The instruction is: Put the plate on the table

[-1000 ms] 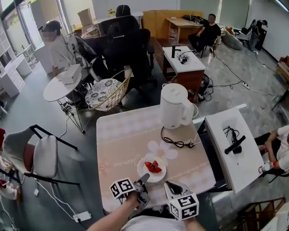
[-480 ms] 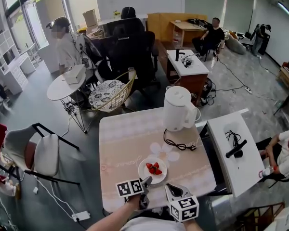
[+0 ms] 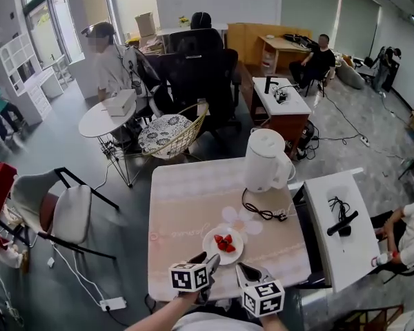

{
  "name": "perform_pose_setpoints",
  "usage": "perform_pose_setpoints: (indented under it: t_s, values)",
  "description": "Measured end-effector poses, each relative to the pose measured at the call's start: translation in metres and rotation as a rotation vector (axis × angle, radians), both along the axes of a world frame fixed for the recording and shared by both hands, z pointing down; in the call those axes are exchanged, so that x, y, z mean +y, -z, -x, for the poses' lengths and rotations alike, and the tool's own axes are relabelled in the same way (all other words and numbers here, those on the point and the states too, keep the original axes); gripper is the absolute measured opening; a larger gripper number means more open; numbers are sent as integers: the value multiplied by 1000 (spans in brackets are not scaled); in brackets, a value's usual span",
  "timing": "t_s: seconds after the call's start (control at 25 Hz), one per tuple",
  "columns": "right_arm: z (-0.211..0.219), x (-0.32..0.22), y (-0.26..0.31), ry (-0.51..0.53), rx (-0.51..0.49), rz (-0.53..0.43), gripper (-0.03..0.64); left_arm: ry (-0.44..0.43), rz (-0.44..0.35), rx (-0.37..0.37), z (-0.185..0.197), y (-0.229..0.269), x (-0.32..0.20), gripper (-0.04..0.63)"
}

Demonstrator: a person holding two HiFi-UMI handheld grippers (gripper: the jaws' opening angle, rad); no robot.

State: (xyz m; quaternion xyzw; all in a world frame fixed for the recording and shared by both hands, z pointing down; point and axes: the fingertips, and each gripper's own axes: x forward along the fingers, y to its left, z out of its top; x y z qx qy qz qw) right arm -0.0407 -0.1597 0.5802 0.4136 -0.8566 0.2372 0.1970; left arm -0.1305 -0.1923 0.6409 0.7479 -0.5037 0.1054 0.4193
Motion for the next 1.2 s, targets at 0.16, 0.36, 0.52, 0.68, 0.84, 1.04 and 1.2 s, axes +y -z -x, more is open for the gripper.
perform_pose_setpoints:
  t_s: [0.16, 0.36, 0.52, 0.68, 0.84, 1.04, 1.2]
  values:
    - [2, -4, 11, 10, -20, -10, 5, -23, -104, -53, -5, 31, 3, 152]
    - [4, -5, 33, 33, -60, -35, 5, -36, -236, -112, -12, 74, 11, 69]
    - [3, -1, 46, 63, -86, -55, 5, -41, -317, -152, -22, 100, 22, 47]
    - [2, 9, 59, 99, -115, -65, 5, -30, -365, -181, -30, 119, 36, 33]
    - [-2, 24, 74, 142, -127, -86, 5, -20, -397, -212, -42, 132, 53, 15]
    - [-12, 42, 87, 161, -131, -125, 4, -15, -428, -233, -58, 145, 74, 8]
    - [-20, 52, 89, 176, -127, -142, 5, -15, -434, -239, -68, 148, 87, 8]
